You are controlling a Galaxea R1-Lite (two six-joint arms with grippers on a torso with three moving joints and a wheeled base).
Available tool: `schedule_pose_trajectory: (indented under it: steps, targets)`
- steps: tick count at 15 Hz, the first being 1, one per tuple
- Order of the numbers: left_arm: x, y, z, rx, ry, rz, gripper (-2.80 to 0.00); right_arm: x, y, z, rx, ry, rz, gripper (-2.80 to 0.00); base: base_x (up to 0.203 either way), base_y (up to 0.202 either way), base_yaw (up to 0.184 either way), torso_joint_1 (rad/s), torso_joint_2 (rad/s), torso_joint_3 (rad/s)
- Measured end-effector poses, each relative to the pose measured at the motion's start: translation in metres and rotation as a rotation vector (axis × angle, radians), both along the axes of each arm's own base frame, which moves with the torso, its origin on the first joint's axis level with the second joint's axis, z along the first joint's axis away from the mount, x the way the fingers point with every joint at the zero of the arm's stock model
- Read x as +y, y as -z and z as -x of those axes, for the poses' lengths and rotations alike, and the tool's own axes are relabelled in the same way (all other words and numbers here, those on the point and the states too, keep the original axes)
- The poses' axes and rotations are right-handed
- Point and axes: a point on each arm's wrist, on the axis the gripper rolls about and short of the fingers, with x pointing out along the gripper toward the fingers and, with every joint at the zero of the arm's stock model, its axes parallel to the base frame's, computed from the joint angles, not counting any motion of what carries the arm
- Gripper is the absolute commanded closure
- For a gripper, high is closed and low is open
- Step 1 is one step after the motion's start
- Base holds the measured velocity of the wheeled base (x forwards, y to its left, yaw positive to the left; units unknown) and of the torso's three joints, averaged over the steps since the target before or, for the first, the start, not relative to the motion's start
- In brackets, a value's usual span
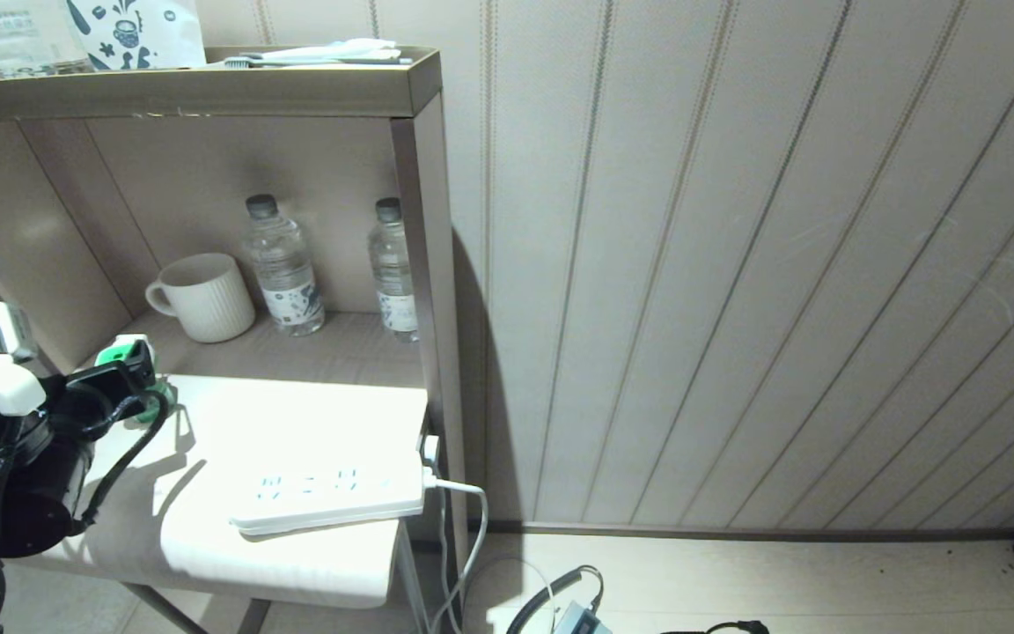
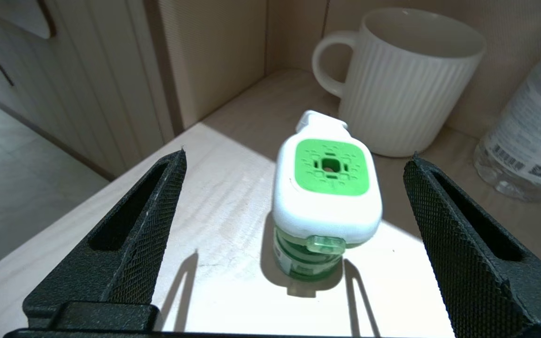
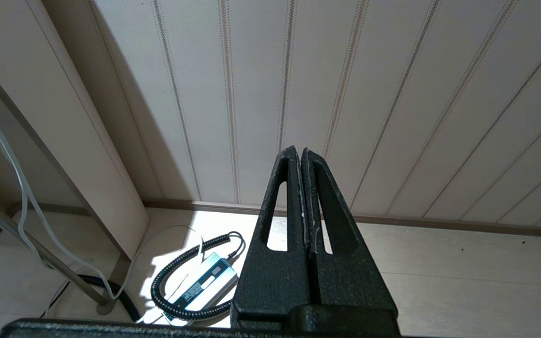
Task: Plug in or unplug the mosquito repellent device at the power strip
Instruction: Pick up the mosquito repellent liquid
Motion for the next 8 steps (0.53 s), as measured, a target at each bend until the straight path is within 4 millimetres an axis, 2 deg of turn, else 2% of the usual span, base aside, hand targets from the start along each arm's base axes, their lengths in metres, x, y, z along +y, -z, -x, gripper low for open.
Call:
schedule_pose_trajectory:
  steps: [8]
  targets:
    - [-0.002,0.012,-0.017,-0.007,0.088,0.030,-2.80,0.000,0.000,0.000,0.000,0.001,0.000,0.00,0.000,0.000,0.000,0.000,0.00,0.000]
